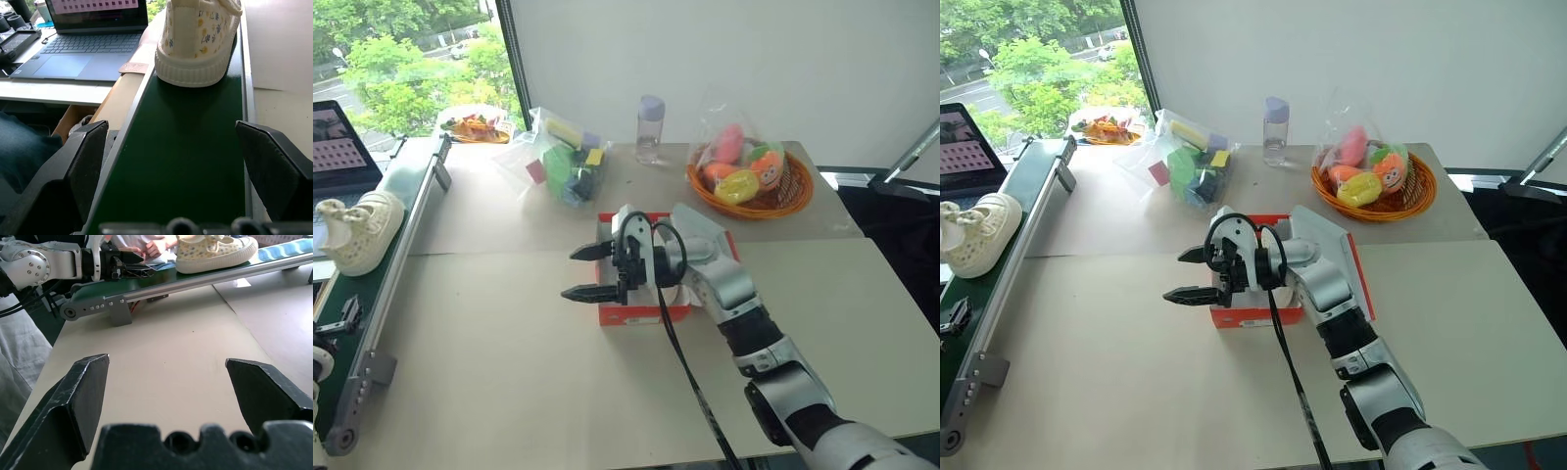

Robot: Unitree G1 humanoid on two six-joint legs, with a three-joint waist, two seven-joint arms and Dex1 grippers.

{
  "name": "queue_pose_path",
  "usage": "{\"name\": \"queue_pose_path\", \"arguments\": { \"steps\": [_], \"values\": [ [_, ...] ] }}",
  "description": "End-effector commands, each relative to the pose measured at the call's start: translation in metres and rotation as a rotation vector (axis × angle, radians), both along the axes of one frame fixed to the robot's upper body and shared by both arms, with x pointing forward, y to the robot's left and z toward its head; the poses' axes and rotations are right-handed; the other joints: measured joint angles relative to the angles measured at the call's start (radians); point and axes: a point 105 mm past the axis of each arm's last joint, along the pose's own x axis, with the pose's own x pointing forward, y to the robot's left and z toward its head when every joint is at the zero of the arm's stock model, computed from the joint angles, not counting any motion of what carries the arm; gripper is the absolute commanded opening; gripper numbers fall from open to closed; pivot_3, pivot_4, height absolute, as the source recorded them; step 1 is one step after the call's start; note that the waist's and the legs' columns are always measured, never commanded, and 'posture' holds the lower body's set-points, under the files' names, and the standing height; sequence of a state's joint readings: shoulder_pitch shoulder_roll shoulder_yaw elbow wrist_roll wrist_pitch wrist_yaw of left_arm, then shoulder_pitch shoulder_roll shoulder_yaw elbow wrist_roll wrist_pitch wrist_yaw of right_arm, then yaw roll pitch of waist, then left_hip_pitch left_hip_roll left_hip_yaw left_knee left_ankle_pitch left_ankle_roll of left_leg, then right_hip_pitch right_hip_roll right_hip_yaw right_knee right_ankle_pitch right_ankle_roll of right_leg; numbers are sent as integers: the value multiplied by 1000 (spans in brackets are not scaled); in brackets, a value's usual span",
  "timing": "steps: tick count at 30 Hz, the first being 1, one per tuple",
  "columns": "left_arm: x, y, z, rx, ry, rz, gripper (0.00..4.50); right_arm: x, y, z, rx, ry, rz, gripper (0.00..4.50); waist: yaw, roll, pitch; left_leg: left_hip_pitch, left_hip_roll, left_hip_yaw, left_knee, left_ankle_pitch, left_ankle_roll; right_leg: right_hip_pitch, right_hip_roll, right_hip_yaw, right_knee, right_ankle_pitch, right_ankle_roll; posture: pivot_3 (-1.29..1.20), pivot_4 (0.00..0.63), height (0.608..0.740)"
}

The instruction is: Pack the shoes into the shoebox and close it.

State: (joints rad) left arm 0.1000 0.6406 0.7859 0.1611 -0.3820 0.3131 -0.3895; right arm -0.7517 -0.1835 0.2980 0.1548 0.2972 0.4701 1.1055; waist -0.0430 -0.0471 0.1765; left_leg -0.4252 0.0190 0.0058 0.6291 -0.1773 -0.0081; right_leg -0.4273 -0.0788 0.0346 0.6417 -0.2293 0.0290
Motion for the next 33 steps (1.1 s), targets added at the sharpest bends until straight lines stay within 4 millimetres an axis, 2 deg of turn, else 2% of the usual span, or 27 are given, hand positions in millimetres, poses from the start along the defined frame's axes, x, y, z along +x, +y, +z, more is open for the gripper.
{"name": "queue_pose_path", "arguments": {
  "steps": [1,12,15,16,18,21,23,25,27,30,33],
  "values": [
    [3,-1,9,42,-10,-37,4430,-4,-2,11,32,-23,3,4500,0,0,0,0,0,0,0,0,0,0,0,0,0,0,0,0,150,740],
    [3,7,5,22,3,-9,4430,-1,-5,10,18,-23,-27,4500,0,0,0,0,0,0,-1,0,0,-1,-6,-1,0,0,0,0,150,740],
    [3,4,1,-5,9,-19,4430,1,-5,11,15,-34,-38,4500,4,0,0,0,-1,0,-1,0,0,-1,-6,-2,0,0,0,0,150,740],
    [5,1,0,-12,7,-33,3924,1,-5,12,15,-38,-42,4500,5,0,0,0,0,0,-1,0,0,-1,-7,-2,0,0,0,0,150,740],
    [7,-3,0,-17,3,-48,3390,2,-5,13,13,-44,-46,4500,8,0,0,0,-1,-1,-1,0,0,0,-8,-3,0,0,0,0,150,740],
    [13,-10,6,-24,-16,-72,2916,4,-5,13,9,-51,-51,4500,12,1,0,0,-1,-1,-1,0,0,1,-11,-8,1,0,-1,0,150,740],
    [22,-21,17,-21,-42,-108,2754,5,-6,15,13,-50,-56,4500,18,1,0,0,0,-1,-1,0,0,1,-13,-12,0,0,-1,0,150,740],
    [36,-42,37,-31,-117,-177,2754,7,-6,19,42,-28,-66,4500,30,1,0,0,0,-1,-1,0,-1,1,-14,-16,-1,0,-1,0,150,740],
    [44,-58,47,-36,-152,-222,2754,9,-6,24,68,-9,-75,4500,33,0,0,-1,0,-1,-1,0,0,2,-15,-21,-1,0,-1,0,150,740],
    [57,-91,59,-32,-176,-319,2754,14,-7,31,106,13,-101,4500,31,-1,-1,-5,-1,-1,0,1,-1,3,-14,-22,-1,0,0,0,150,740],
    [75,-134,79,-45,-236,-431,2754,20,-9,41,154,34,-135,4500,30,-1,-1,-5,-1,-1,0,1,-1,3,-13,-22,-1,0,0,0,150,740]
  ]
}}
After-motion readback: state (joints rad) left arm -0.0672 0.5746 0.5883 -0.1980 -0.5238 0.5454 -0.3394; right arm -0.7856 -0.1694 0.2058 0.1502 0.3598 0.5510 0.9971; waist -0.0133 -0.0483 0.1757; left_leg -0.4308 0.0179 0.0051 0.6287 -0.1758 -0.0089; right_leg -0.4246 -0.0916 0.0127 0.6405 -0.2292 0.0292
